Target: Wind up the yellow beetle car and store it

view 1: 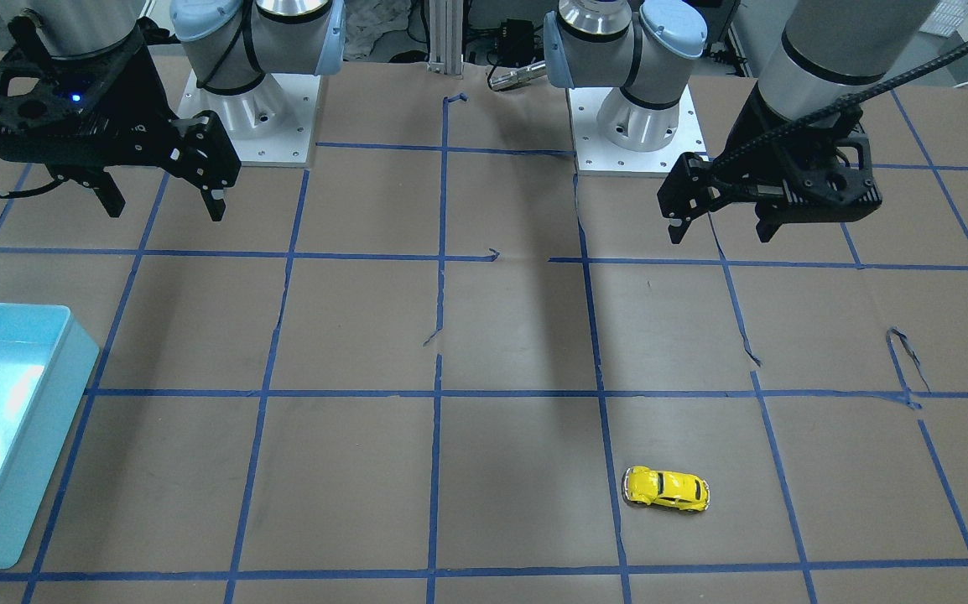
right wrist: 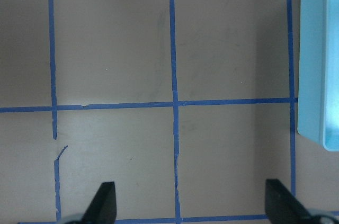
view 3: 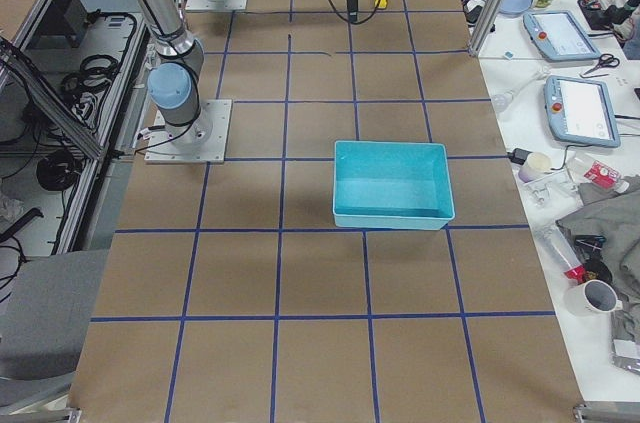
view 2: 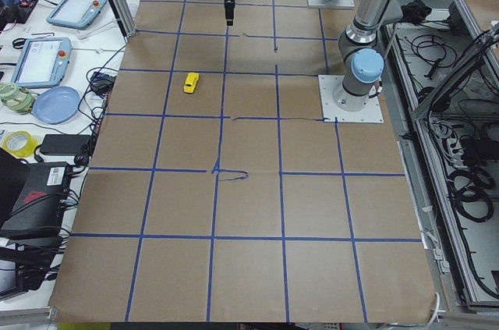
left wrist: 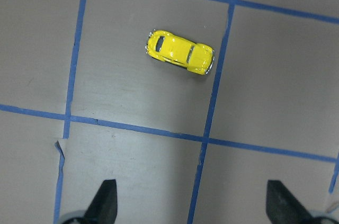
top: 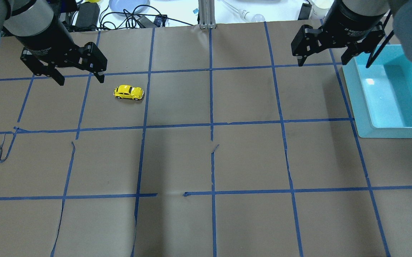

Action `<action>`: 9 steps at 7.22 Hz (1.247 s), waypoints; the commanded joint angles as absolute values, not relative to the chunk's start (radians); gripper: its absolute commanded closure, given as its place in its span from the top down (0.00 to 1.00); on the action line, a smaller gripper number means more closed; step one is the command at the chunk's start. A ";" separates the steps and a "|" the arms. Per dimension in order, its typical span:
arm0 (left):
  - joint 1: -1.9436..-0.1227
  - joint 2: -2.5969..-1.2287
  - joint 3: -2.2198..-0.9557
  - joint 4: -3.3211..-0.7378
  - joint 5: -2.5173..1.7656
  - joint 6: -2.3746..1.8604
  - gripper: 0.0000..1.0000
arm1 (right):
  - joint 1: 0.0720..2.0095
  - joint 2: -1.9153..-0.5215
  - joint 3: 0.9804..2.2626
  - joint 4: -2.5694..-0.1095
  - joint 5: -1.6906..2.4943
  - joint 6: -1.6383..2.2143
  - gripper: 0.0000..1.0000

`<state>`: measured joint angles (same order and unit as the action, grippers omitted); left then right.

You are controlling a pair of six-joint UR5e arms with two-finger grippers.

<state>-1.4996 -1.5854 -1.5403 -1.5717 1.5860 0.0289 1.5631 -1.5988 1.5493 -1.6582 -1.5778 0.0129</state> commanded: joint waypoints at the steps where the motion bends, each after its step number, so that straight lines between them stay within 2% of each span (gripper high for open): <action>1: -1.499 -1.578 -1.554 -1.572 1.588 0.031 1.00 | 1.563 -1.598 1.549 -1.658 -1.578 0.011 1.00; 9: -1.496 -1.577 -1.555 -1.574 1.595 0.029 1.00 | 1.563 -1.598 1.549 -1.658 -1.578 -0.028 1.00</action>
